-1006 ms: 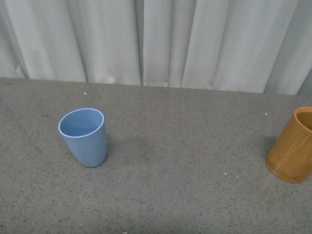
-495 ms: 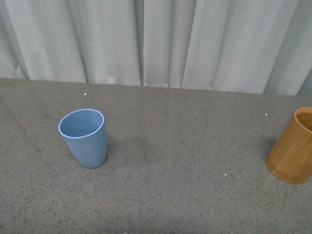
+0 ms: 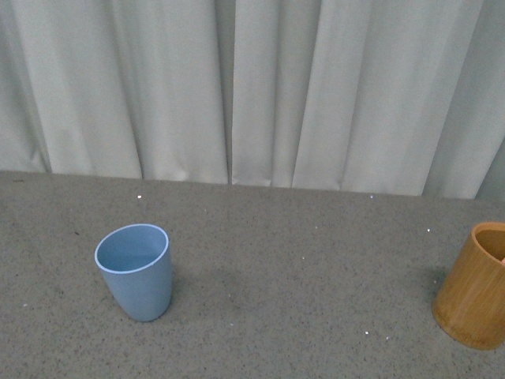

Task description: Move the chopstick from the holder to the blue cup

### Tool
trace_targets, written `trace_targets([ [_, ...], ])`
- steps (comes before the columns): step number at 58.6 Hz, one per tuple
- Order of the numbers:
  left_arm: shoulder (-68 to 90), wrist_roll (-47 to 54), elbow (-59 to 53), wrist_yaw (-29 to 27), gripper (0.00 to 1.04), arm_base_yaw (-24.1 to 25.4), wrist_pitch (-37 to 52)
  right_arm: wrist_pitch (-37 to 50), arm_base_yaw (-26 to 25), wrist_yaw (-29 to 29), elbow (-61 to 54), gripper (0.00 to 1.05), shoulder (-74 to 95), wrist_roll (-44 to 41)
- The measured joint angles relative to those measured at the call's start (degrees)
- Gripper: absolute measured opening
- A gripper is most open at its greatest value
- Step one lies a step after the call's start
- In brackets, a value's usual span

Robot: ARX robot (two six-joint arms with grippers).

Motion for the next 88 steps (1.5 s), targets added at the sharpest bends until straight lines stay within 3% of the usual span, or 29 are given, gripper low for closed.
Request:
trace_targets([
  [88, 0.00, 0.00, 0.00, 0.00, 0.98, 0.00, 0.00, 0.00, 0.02, 0.00, 0.00, 0.95, 0.00, 0.00],
])
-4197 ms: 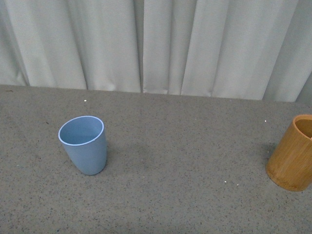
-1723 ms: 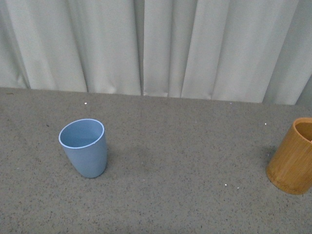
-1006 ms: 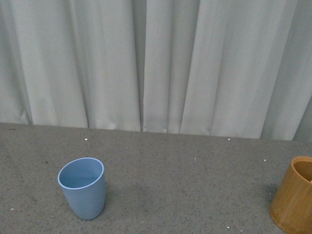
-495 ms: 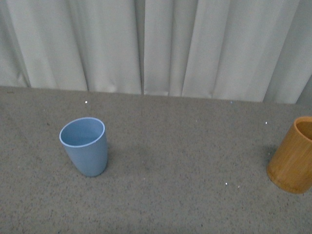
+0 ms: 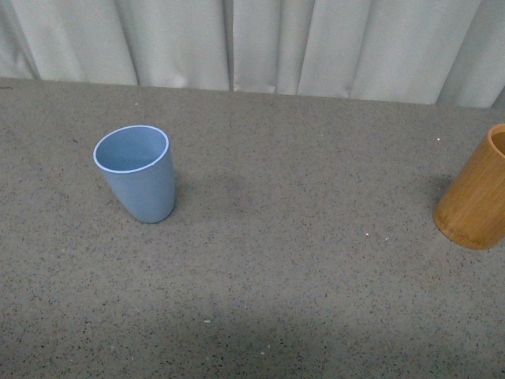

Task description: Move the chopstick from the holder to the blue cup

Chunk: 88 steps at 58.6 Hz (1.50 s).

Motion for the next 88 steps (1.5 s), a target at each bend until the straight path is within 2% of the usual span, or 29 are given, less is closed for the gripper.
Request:
trace_targets([
  [9, 0.63, -1.64, 0.28, -0.42, 0.98, 0.04, -1.05, 0.00, -0.02, 0.00, 0.00, 0.95, 0.00, 0.00],
  [13, 6.29, -11.47, 3.72, 1.07, 0.98, 1.97, -10.27, 0.00, -0.02, 0.00, 0.00, 0.95, 0.00, 0.00],
  [16, 10.78, -19.41, 4.42, 2.56, 0.98, 4.52, -11.58, 0.00, -0.02, -0.02, 0.00, 0.95, 0.00, -0.02],
  [21, 16.55, -27.96, 4.83, 4.76, 0.98, 8.48, -7.93, 0.00, -0.02, -0.02, 0.00, 0.95, 0.00, 0.00],
  [29, 28.83, -32.44, 7.69, 5.40, 0.98, 11.08, 3.85, 0.00, -0.02, -0.02, 0.00, 0.95, 0.00, 0.00],
  [39, 46.45, -33.64, 10.51, -1.66, 0.98, 6.78, 17.59, 0.00, -0.02, 0.00, 0.00, 0.95, 0.00, 0.00],
  [47, 61.37, -34.56, 13.94, -7.04, 0.98, -0.57, 23.08, 0.00, -0.02, 0.00, 0.00, 0.95, 0.00, 0.00],
  [62, 74.01, -35.45, 19.19, -12.00, 0.98, -7.37, 24.33, 0.00, -0.02, -0.02, 0.00, 0.95, 0.00, 0.00],
  [88, 84.87, -37.88, 26.75, -12.83, 0.98, -10.43, 20.11, 0.00, -0.02, 0.00, 0.00, 0.95, 0.00, 0.00],
])
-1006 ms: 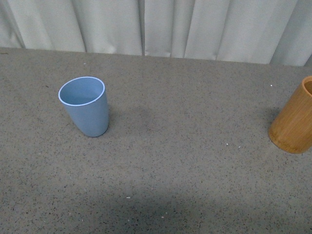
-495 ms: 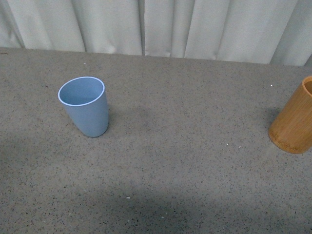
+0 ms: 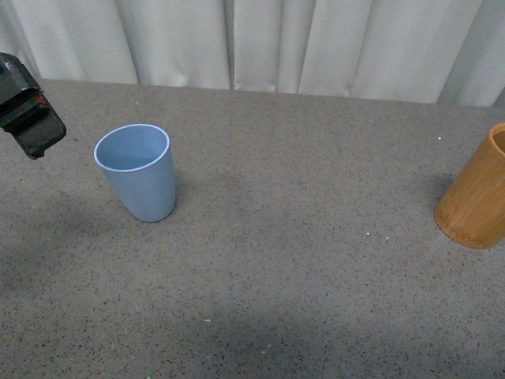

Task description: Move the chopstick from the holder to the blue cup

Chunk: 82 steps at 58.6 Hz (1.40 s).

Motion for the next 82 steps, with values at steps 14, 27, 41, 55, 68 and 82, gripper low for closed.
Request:
trace_targets([
  [14, 4.39, -2.01, 2.51, 0.90, 0.98, -2.01, -0.28, 0.00, 0.00, -0.02, 0.00, 0.95, 0.00, 0.00],
  [27, 6.97, -3.76, 4.39, 0.68, 0.98, -3.61, -0.92, 0.00, 0.00, -0.02, 0.00, 0.95, 0.00, 0.00],
  [41, 8.76, -4.81, 4.79, 0.66, 0.98, -5.25, -0.55, 0.00, 0.00, 0.00, 0.00, 0.95, 0.00, 0.00],
  [55, 9.99, -5.68, 5.20, 0.68, 0.98, -6.62, -0.22, 0.00, 0.00, -0.02, 0.00, 0.95, 0.00, 0.00],
  [68, 11.17, -6.03, 5.40, 0.87, 0.98, -7.32, -0.17, 0.00, 0.00, -0.02, 0.00, 0.95, 0.00, 0.00],
  [82, 11.78, -6.84, 5.75, 0.94, 0.98, -7.50, -0.20, 0.00, 0.00, 0.00, 0.00, 0.95, 0.00, 0.00],
])
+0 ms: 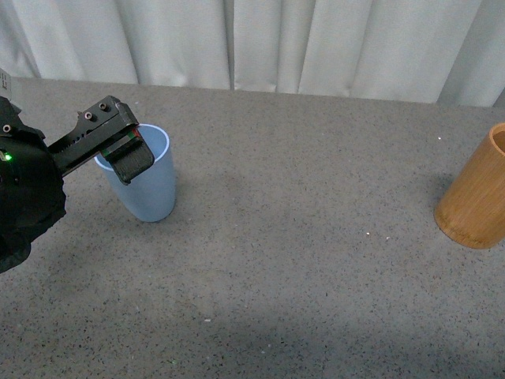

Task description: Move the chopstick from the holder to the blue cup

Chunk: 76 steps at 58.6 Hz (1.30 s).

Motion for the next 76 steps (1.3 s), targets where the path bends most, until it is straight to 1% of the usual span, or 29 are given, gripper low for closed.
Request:
trace_targets([
  [12, 0.35, -0.59, 0.37, 0.22, 0.98, 0.11, -0.46, 0.00, 0.00, -0.02, 0.00, 0.95, 0.00, 0.00],
  [40, 4.00, -2.27, 4.11, 0.57, 0.98, 2.45, -1.29, 0.00, 0.00, 0.00, 0.00, 0.95, 0.00, 0.00],
  [71, 6.71, -3.34, 4.59, 0.94, 0.98, 3.78, -1.38, 0.00, 0.02, 0.00, 0.00, 0.95, 0.00, 0.00],
  [73, 6.73, -3.30, 4.59, 0.50, 0.96, 3.78, -1.33, 0.00, 0.02, 0.00, 0.00, 0.95, 0.00, 0.00],
  [76, 6.73, -3.32, 4.55, 0.42, 0.87, 3.74, -0.96, 0.00, 0.02, 0.00, 0.00, 0.95, 0.00, -0.02],
])
